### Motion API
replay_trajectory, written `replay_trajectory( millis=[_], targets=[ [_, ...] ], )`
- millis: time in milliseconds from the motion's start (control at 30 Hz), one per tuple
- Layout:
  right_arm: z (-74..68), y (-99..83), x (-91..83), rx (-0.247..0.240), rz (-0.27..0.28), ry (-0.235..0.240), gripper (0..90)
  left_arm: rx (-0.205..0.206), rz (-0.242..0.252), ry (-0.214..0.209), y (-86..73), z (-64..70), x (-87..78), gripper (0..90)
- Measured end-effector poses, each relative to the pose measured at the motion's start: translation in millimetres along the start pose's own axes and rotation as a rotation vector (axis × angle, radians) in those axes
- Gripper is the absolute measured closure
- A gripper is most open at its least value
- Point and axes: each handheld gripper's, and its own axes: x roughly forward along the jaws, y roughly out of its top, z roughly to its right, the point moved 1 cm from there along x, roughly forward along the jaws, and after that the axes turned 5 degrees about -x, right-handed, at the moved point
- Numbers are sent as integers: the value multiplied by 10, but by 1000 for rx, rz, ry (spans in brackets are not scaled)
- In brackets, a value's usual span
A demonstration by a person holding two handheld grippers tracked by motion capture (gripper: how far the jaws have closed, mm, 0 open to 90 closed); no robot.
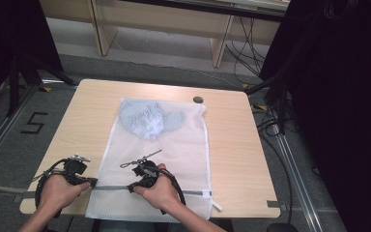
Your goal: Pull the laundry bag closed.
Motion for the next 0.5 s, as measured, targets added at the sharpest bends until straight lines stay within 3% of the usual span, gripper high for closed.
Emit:
replay_trajectory(
  millis=[500],
  targets=[
    [24, -37, -57, -1, -2, -9, 869, 4, 3, 2, -4, 1, -4, 899]
  ],
)
